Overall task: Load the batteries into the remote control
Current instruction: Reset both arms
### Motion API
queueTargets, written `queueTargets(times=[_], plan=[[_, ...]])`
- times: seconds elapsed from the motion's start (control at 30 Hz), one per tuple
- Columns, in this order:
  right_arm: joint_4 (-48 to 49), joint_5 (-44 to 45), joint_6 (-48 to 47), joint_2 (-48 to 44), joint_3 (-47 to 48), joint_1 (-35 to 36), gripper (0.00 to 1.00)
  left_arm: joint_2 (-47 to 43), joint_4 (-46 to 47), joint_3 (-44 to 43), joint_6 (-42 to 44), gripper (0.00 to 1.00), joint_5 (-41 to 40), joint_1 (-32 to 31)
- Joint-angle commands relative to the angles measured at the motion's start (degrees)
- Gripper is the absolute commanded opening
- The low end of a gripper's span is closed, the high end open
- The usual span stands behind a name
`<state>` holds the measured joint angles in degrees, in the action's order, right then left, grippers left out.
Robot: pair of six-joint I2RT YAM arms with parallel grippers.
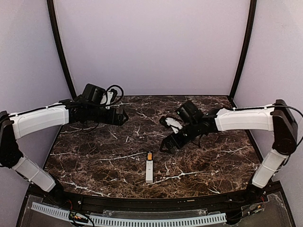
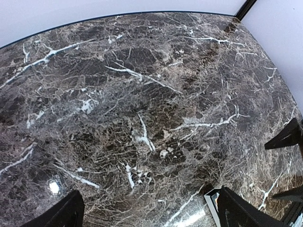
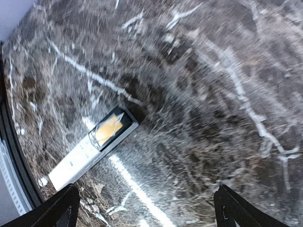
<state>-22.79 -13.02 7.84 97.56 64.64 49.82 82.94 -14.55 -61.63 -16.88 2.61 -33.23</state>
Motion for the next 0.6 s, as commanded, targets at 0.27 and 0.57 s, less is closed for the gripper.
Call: queueTargets(times=[0.27, 0.57], plan=[[15.85, -4.67, -0.04, -14.36, -9.05, -16.15, 0.99, 3.02, -2.73, -3.70, 2.06, 0.99, -7.34, 2.83], [29.19, -5.98, 4.18, -17.46, -20.35, -18.50, 0.99, 3.36, 3.15, 4.86, -0.25, 0.98, -5.99, 2.82]])
